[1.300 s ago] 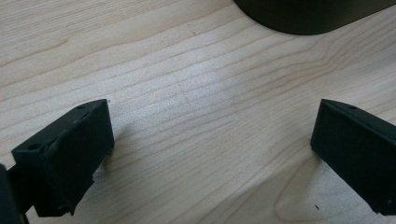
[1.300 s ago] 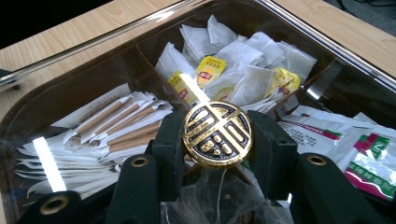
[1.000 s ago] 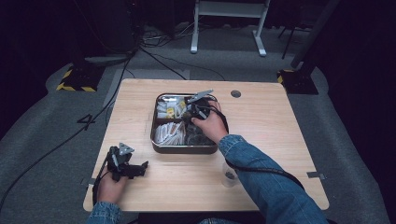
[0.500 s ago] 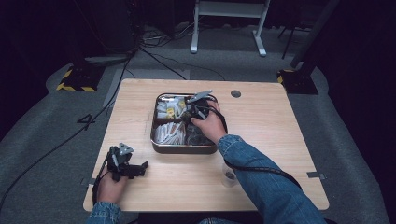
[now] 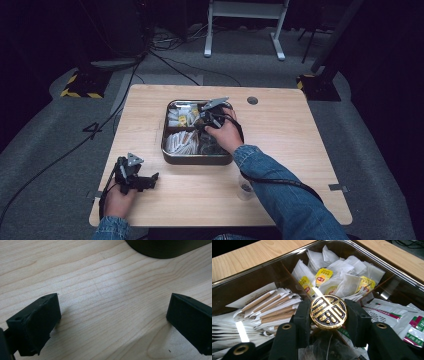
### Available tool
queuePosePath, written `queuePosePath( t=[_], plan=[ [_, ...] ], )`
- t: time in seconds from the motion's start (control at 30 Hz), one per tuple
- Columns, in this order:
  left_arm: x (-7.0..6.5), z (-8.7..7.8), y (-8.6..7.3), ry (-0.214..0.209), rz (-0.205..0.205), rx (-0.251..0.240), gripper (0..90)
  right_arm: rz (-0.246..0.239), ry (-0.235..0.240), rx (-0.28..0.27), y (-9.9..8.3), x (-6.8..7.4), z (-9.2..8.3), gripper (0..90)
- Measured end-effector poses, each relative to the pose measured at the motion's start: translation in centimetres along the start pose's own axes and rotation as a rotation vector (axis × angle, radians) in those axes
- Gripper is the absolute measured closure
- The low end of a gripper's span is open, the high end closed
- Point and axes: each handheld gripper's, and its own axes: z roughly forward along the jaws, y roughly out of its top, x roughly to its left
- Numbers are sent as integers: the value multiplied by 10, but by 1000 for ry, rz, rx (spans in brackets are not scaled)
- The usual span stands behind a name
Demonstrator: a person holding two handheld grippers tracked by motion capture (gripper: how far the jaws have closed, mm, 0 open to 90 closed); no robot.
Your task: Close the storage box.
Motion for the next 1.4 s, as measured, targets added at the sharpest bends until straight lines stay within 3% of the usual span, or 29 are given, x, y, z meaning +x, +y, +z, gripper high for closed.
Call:
queuePosePath(
  t=[0.63, 0.8, 0.93, 1.13, 1.4],
  plan=[
    [0, 0, 0, -1, -1, -1, 0, -1, 1, 19, 0, -1, 4, 585],
    [0, 0, 0, 0, -1, 0, 0, 11, 8, 1, -3, -2, 4, 582],
    [0, 0, 0, 0, -1, 0, 0, 27, 25, -9, -3, -2, 2, 513],
    [1, 1, 1, 1, 9, 0, 0, 14, 24, -47, 3, 1, -9, 452],
    [1, 3, 3, -4, 10, -1, 0, -9, 18, -94, 8, 0, -39, 400]
  ],
)
